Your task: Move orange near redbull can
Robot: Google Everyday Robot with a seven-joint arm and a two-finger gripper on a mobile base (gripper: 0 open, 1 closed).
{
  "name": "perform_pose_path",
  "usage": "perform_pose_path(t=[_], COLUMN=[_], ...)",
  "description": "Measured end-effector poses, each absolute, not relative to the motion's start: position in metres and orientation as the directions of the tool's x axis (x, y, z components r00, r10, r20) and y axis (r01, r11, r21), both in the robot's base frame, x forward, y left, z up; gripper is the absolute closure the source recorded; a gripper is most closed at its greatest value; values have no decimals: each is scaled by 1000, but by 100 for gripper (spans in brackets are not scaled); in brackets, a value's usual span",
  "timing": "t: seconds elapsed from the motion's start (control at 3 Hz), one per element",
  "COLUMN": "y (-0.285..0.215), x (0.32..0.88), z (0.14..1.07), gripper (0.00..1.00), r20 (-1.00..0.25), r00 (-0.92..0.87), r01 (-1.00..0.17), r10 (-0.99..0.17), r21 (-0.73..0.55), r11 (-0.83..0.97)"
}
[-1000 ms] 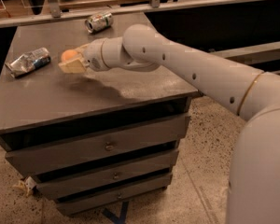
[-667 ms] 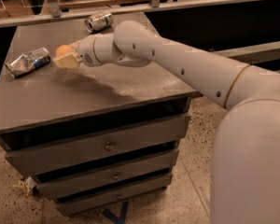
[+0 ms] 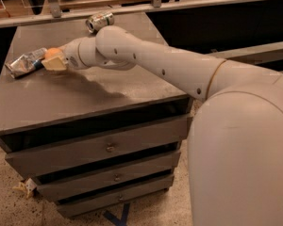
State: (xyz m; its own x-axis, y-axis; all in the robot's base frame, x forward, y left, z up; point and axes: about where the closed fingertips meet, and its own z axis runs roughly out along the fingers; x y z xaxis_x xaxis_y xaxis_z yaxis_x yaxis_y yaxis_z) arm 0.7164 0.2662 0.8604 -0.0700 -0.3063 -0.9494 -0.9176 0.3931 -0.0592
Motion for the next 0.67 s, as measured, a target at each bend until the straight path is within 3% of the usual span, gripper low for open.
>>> perform_pose_path(t=[0.33,0.67], y=[272,276], x=[712,711], z=[853,849], gripper=[100,82], r20=[-948,-947], r00=[-80,-93], r01=[-920,-915], r10=[-309,-309], r21=[-49,-41], r11=[390,401])
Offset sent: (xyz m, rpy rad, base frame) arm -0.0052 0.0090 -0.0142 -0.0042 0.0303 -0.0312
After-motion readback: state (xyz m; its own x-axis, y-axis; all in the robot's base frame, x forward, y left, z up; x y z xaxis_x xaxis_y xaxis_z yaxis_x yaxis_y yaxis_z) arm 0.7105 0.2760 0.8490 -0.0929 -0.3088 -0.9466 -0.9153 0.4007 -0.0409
